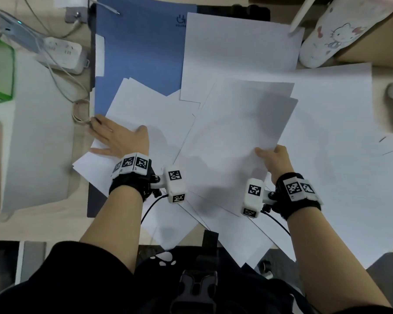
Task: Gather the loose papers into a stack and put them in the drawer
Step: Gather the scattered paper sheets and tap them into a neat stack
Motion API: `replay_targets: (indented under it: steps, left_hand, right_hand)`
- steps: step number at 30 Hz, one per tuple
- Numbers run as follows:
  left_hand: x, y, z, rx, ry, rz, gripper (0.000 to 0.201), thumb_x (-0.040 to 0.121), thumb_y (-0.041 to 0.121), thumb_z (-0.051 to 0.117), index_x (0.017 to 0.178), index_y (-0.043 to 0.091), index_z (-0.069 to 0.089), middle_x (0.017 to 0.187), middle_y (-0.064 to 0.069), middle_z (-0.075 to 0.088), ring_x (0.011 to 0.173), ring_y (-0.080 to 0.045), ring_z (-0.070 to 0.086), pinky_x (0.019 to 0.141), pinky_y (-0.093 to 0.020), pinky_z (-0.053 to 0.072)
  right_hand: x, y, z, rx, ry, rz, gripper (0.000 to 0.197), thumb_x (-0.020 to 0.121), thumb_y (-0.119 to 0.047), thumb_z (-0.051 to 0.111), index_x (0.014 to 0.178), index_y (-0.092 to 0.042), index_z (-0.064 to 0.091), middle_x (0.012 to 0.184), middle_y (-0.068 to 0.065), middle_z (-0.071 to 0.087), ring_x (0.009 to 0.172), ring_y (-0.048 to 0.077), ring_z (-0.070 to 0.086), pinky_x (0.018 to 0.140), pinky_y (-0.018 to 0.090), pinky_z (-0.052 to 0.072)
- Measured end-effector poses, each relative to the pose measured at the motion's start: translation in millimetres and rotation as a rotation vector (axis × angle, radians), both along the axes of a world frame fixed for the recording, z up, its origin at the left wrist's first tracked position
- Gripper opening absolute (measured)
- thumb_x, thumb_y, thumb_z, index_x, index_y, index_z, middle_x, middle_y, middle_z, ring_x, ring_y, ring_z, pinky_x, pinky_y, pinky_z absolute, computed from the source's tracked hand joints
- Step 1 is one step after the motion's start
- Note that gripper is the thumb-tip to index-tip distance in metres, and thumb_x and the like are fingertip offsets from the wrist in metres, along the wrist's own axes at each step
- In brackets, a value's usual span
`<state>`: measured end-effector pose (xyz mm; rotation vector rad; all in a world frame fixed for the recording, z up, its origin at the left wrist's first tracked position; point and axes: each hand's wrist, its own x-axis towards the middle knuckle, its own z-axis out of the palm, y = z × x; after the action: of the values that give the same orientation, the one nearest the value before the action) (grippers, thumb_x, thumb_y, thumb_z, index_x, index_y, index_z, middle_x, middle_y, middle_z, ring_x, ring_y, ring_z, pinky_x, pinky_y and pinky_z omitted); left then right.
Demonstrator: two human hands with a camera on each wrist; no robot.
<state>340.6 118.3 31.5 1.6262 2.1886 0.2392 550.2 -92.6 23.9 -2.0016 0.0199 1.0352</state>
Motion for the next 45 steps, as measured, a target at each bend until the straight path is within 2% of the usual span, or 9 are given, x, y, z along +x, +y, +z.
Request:
replay_targets:
  steps: [9, 15, 19, 24, 28, 32, 34, 38, 45]
  left_hand:
    - [-24.0, 5.4, 9.2, 0.089, -0.070, -0.018, 0.054, 0.073, 0.024, 0.071, 0.122, 0.013, 0.051, 0.128, -0.010, 0.048, 0.116, -0.029, 0.051, 0.099, -0.044, 0.031]
    - [-26.0, -5.3, 19.8, 0.208, -0.099, -0.065, 0.033, 0.083, 0.017, 0.063, 0.115, 0.012, 0.058, 0.121, -0.010, 0.059, 0.109, -0.029, 0.055, 0.087, -0.035, 0.026]
    - [-19.9, -14.6, 34.6, 0.400, -0.179, -0.258, 0.020, 0.090, 0.016, 0.052, 0.107, 0.011, 0.062, 0.108, -0.009, 0.066, 0.103, -0.026, 0.056, 0.086, -0.027, 0.016]
    - [-3.8, -9.2, 53.5, 0.472, -0.274, -0.453, 0.021, 0.091, 0.019, 0.050, 0.101, 0.007, 0.064, 0.096, -0.013, 0.065, 0.090, -0.029, 0.055, 0.089, -0.034, 0.027]
    - [6.7, -1.3, 68.6, 0.485, -0.281, -0.457, 0.020, 0.090, 0.017, 0.050, 0.105, 0.012, 0.063, 0.102, -0.008, 0.067, 0.098, -0.026, 0.054, 0.084, -0.027, 0.019]
    - [21.1, 0.8, 85.4, 0.486, -0.362, -0.472, 0.021, 0.087, 0.018, 0.052, 0.103, 0.010, 0.064, 0.101, -0.008, 0.069, 0.096, -0.026, 0.057, 0.089, -0.028, 0.025]
    - [28.2, -0.1, 97.2, 0.511, -0.470, -0.451, 0.021, 0.086, 0.016, 0.054, 0.101, 0.007, 0.065, 0.100, -0.008, 0.069, 0.093, -0.026, 0.060, 0.093, -0.035, 0.041]
    - [37.2, 2.6, 117.1, 0.490, -0.651, -0.369, 0.017, 0.087, 0.012, 0.055, 0.099, 0.003, 0.064, 0.091, 0.005, 0.060, 0.073, 0.001, 0.051, 0.072, 0.004, 0.031]
    - [41.0, 6.4, 152.0, 0.413, -0.705, -0.647, 0.022, 0.088, 0.017, 0.054, 0.100, 0.004, 0.066, 0.091, 0.007, 0.061, 0.085, -0.003, 0.055, 0.077, -0.008, 0.039]
  right_hand:
    - [-17.2, 7.7, -7.0, -0.071, -0.090, -0.052, 0.011, 0.083, 0.001, 0.053, 0.089, -0.004, 0.061, 0.088, 0.014, 0.059, 0.083, 0.026, 0.057, 0.077, 0.037, 0.045]
    - [-22.6, 14.8, -4.2, -0.082, -0.129, -0.058, 0.014, 0.085, 0.001, 0.051, 0.093, -0.006, 0.060, 0.090, 0.012, 0.057, 0.083, 0.023, 0.054, 0.073, 0.031, 0.042]
    - [-24.8, 17.0, 0.0, -0.064, -0.127, -0.037, 0.021, 0.086, 0.000, 0.050, 0.102, 0.008, 0.061, 0.089, 0.012, 0.057, 0.083, 0.022, 0.052, 0.074, 0.032, 0.041]
    - [-21.3, 12.7, 8.6, 0.040, -0.101, -0.074, 0.017, 0.085, 0.002, 0.052, 0.072, -0.008, 0.056, 0.071, 0.004, 0.051, 0.074, 0.019, 0.046, 0.073, 0.033, 0.038]
    - [-13.2, 1.7, 19.5, 0.141, -0.067, -0.267, 0.024, 0.077, -0.001, 0.060, 0.101, 0.005, 0.057, 0.084, 0.008, 0.060, 0.077, 0.021, 0.056, 0.074, 0.030, 0.048]
    - [-5.7, -1.6, 36.2, 0.216, -0.096, -0.264, 0.014, 0.067, 0.004, 0.056, 0.081, 0.005, 0.060, 0.046, -0.007, 0.056, 0.043, 0.010, 0.050, 0.042, 0.012, 0.039]
    - [-2.5, -0.2, 40.5, 0.190, -0.096, -0.253, 0.013, 0.071, 0.006, 0.054, 0.082, 0.005, 0.062, 0.051, -0.003, 0.056, 0.048, 0.011, 0.050, 0.038, 0.011, 0.037]
    - [0.5, 6.5, 43.0, 0.128, -0.106, -0.298, 0.043, 0.070, -0.004, 0.056, 0.033, -0.026, 0.061, 0.059, 0.000, 0.049, 0.059, 0.018, 0.046, 0.047, 0.017, 0.039]
    - [-6.0, 12.8, 69.9, 0.381, -0.157, -0.308, 0.026, 0.060, -0.005, 0.050, 0.037, -0.012, 0.061, 0.038, -0.008, 0.057, 0.043, 0.014, 0.046, 0.050, 0.020, 0.035]
